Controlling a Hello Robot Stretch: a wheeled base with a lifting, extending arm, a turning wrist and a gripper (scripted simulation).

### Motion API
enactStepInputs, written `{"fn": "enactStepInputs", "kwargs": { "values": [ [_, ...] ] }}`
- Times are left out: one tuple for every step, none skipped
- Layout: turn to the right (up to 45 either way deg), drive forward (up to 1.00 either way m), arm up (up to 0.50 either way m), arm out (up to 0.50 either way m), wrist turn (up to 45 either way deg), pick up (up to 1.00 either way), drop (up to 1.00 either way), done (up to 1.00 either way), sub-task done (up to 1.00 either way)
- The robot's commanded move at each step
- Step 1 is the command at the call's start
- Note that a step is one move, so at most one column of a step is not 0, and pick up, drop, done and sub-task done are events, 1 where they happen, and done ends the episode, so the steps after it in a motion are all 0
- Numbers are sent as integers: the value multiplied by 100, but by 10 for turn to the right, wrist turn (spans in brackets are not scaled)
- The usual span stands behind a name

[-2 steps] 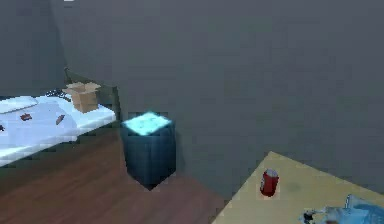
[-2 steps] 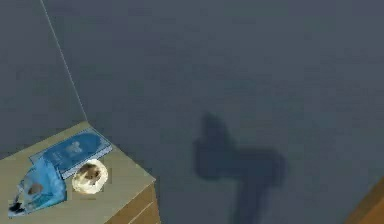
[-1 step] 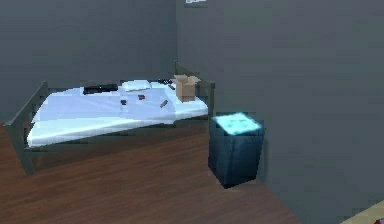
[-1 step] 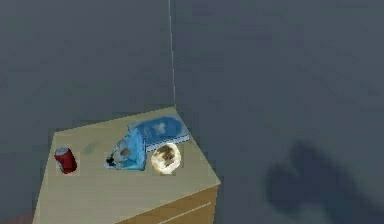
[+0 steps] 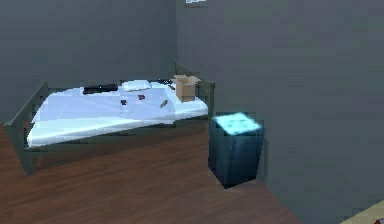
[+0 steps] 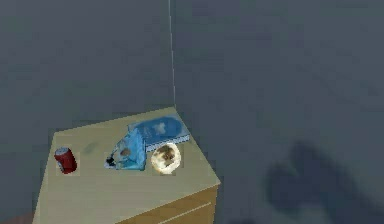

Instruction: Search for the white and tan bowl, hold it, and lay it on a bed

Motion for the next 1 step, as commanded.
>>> {"fn": "enactStepInputs", "kwargs": {
  "values": [
    [0, 0, 32, 0, 0, 0, 0, 0, 0]
  ]
}}
